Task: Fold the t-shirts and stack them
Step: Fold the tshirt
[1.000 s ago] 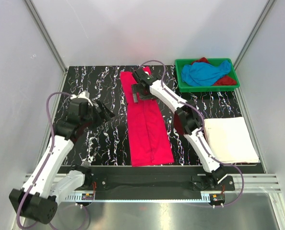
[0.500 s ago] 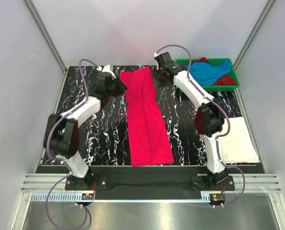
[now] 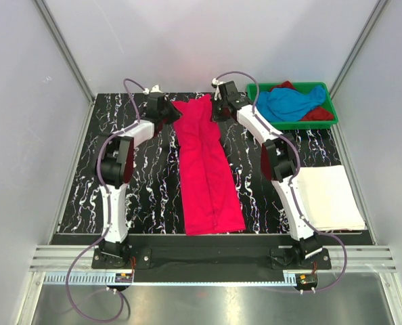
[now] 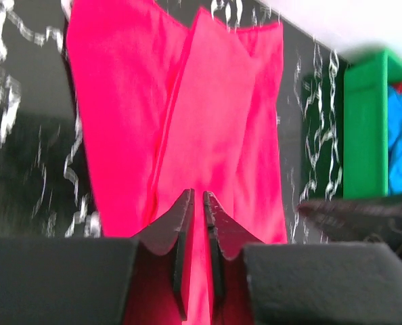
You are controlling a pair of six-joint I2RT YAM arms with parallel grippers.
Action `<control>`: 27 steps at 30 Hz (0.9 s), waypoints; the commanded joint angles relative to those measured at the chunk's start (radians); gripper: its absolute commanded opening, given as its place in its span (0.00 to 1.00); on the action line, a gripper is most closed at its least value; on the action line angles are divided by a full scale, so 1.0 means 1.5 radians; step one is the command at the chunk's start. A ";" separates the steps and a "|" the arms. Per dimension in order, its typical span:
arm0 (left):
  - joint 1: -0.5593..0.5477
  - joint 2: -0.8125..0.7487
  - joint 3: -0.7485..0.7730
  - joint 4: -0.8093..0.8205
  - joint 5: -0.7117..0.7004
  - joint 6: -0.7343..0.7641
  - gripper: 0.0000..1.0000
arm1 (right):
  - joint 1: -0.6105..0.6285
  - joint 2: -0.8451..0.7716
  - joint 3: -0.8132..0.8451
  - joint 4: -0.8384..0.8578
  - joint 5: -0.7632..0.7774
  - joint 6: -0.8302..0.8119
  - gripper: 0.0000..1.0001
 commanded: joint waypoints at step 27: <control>0.037 0.353 0.495 -0.203 0.178 -0.170 0.16 | -0.116 0.127 0.103 0.045 -0.089 0.160 0.01</control>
